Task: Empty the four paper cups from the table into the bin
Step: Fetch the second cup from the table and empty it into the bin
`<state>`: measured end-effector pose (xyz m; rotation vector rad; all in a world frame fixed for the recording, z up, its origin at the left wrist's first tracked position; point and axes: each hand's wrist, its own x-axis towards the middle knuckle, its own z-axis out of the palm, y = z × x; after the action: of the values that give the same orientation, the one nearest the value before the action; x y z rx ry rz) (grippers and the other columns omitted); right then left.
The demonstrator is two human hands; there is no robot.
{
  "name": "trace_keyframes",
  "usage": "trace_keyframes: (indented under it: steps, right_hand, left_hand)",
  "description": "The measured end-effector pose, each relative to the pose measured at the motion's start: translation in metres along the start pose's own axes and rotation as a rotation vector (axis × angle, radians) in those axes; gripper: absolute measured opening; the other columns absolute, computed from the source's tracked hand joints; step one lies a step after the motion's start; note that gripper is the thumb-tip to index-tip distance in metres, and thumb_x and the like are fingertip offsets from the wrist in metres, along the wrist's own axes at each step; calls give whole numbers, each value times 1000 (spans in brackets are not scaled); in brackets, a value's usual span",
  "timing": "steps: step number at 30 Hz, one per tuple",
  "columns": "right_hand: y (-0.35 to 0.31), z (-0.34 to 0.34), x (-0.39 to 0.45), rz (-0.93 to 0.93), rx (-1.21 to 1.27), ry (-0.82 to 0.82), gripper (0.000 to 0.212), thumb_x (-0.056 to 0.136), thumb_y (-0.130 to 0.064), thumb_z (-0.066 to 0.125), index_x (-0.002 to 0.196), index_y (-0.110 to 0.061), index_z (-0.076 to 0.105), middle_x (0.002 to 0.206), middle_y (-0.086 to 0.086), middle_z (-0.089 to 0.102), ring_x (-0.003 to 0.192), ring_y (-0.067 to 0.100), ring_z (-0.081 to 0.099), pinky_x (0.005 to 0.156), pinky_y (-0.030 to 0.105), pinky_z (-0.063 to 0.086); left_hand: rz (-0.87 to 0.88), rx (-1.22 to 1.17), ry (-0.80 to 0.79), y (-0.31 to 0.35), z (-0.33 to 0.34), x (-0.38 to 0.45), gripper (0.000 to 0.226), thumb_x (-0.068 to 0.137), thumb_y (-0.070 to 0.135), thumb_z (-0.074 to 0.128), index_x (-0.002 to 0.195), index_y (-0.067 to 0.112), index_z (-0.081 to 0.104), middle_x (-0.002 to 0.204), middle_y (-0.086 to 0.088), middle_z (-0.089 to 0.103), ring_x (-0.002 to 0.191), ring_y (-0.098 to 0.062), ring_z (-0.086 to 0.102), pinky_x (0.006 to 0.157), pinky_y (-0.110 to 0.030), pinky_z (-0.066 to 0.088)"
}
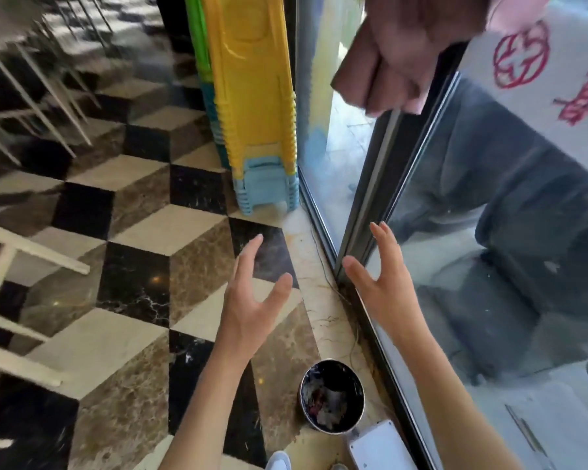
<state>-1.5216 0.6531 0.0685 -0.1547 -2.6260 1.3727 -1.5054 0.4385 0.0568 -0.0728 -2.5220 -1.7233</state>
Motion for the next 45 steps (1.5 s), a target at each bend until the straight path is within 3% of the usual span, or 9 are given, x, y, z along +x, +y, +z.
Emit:
trace_keyframes:
  steps: [7,12,14,21,25,35,39,42,45]
  right_hand:
    - [-137,-45,-2,-282,83,46,86,80,-71,47,153,-32,24,164,-13,16,150,-1,11,114,17,14]
    - [-181,-42,-12,-369,132,4,84,82,-68,48,153,-30,25,162,-13,19,151,4,12,118,27,16]
    - [-191,-37,-19,-411,115,-37,78,85,-64,49,153,-32,25,162,-12,20,148,0,12,114,23,16]
    - [-233,3,-59,-566,177,-292,81,84,-66,48,153,-31,24,165,-8,17,151,10,18,116,30,24]
    - [-258,46,-110,-670,239,-515,83,83,-73,47,153,-37,19,165,-13,14,150,4,14,113,26,21]
    - [-356,128,-336,-913,380,-1041,81,85,-62,50,154,-30,22,164,-8,23,149,8,22,121,42,28]
    - [-389,152,-464,-1030,392,-1232,83,83,-65,44,154,-27,23,159,2,36,149,3,16,123,23,10]
    - [-405,165,-566,-1100,391,-1349,83,83,-66,42,154,-27,23,159,-8,31,143,-1,24,114,14,19]
    - [-413,171,-682,-1112,391,-1527,81,84,-66,44,153,-33,20,159,-7,33,143,6,31,117,24,24]
  left_hand:
    - [195,43,189,113,-82,-4,74,83,68,53,148,61,19,162,26,14,125,37,11,83,0,25]
    - [213,71,315,138,-121,-22,80,79,69,52,152,52,23,166,15,17,141,7,21,99,-21,31]
    - [188,77,358,140,-137,-40,78,80,70,53,150,57,21,166,16,16,140,5,22,91,-13,30]
    - [52,86,626,137,-186,-137,75,80,69,55,146,63,20,165,21,16,132,25,21,102,-30,32]
    - [-59,143,844,124,-205,-218,76,79,69,55,147,61,23,163,25,20,129,32,16,101,-18,29]
    - [-298,263,1392,123,-265,-478,70,86,58,60,148,57,26,157,32,24,138,21,22,108,-23,26]
    - [-318,241,1602,123,-285,-603,70,82,65,61,143,65,27,150,38,26,137,22,22,111,-26,27]
    - [-358,274,1752,125,-295,-696,68,80,66,62,140,62,32,150,30,35,141,11,30,116,-27,31]
    - [-433,328,1891,130,-295,-796,62,82,60,61,138,62,35,147,27,41,138,8,36,111,-18,32]
